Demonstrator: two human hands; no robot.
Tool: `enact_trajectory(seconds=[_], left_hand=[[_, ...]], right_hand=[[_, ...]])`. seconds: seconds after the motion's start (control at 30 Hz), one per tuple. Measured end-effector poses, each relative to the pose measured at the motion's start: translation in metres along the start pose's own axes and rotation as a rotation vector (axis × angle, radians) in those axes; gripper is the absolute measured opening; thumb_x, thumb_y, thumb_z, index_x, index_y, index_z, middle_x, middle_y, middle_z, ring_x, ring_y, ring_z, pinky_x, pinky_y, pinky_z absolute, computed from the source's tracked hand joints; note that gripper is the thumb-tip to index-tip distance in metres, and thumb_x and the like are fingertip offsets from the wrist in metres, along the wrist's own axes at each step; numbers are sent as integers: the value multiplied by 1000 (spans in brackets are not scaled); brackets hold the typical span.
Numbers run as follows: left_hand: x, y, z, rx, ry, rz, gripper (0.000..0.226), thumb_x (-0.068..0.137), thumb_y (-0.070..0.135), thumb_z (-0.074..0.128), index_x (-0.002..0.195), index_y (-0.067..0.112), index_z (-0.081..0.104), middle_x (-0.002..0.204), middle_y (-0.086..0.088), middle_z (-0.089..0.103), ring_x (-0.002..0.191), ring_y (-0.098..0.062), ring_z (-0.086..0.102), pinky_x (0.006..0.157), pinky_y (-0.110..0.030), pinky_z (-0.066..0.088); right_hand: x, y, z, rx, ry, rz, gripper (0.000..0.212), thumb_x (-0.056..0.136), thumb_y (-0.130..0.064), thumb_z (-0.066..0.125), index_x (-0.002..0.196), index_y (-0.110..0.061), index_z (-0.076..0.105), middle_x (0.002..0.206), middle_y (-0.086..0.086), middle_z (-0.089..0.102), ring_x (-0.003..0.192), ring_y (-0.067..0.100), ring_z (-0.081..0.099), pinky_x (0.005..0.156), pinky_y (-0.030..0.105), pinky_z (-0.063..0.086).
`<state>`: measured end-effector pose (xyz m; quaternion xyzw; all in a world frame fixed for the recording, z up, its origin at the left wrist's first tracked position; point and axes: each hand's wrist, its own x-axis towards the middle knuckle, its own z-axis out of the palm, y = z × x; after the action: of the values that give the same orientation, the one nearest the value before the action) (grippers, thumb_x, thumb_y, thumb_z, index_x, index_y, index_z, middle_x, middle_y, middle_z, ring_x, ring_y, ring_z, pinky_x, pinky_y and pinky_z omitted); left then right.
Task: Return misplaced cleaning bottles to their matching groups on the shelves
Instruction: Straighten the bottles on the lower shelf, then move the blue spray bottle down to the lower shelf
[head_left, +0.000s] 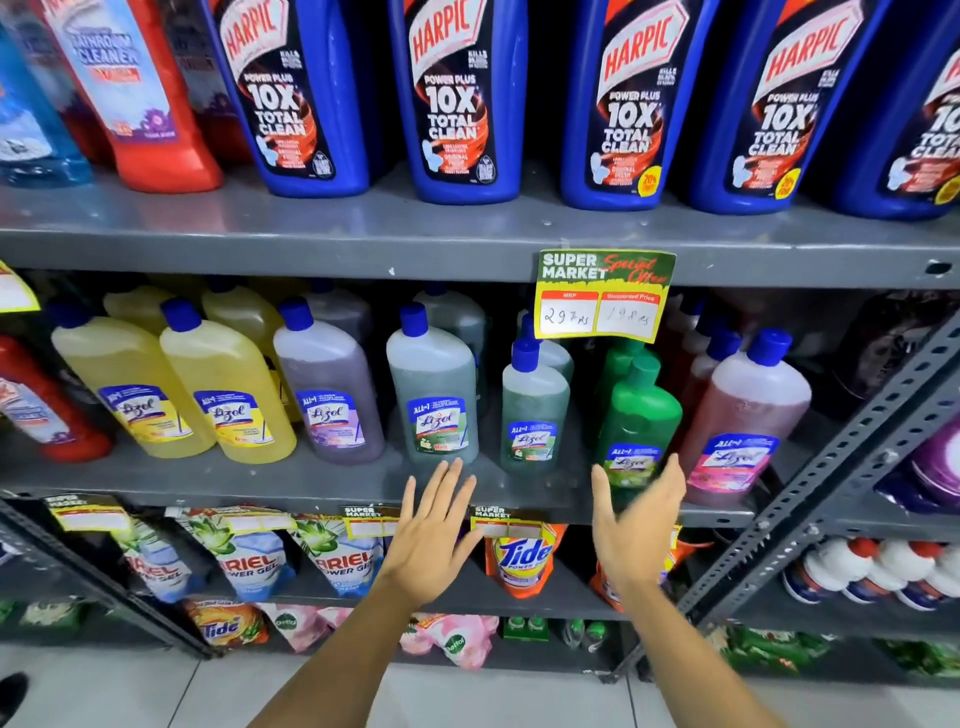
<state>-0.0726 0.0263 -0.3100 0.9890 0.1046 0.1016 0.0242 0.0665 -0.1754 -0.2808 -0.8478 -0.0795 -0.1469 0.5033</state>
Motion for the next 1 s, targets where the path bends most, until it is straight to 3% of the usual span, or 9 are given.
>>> enact_trajectory(seconds=[0.13,0.23,0.33,0.43,0.57,0.67,1.0], left_hand=[[-3,-7,-53,2,167,38,61,99,48,28,151,17,26,160,-2,14,149,-22,7,117,-54,10],[-9,-21,-112,31,313,6,59,99,46,30,150,15,29,159,-2,22,148,-21,10,116,-52,11],[-14,-35,-175,17,473,-32,57,101,46,25,147,13,35,157,-3,26,147,-21,17,118,-49,10],[-22,-49,-228,18,635,-109,55,101,43,28,145,13,40,157,-4,30,147,-24,17,119,-49,7],[-31,-71,-272,42,785,-170,54,102,43,27,139,10,48,153,-7,36,146,-24,22,118,-51,11],[-39,-99,-287,33,853,-181,48,99,32,36,140,9,47,153,-6,36,146,-21,21,117,-54,14],[-68,-247,-334,121,942,-102,49,96,29,38,139,8,47,154,-10,32,145,-23,24,115,-52,20]], right_hand=[[-32,-39,-17,17,-104,-404,63,100,-49,33,148,-9,31,155,9,35,149,22,22,119,46,24],[-19,-97,-28,55,-145,-736,60,101,-47,32,148,-10,34,159,9,30,151,27,16,122,46,11],[7,-164,-36,126,-83,-966,57,101,-46,35,146,-11,37,158,16,27,150,36,15,120,54,10],[22,-218,-38,144,-8,-1115,52,101,-42,36,143,-12,38,157,17,24,152,32,11,119,56,11],[23,-265,-25,152,36,-1175,52,102,-43,35,145,-14,37,158,16,22,152,32,10,117,61,14],[15,-292,-8,113,63,-1194,54,101,-42,38,147,-14,36,159,17,22,151,34,12,116,62,18],[-47,-397,94,-54,127,-1122,61,98,-44,41,151,-15,34,161,20,22,151,33,13,115,63,20]])
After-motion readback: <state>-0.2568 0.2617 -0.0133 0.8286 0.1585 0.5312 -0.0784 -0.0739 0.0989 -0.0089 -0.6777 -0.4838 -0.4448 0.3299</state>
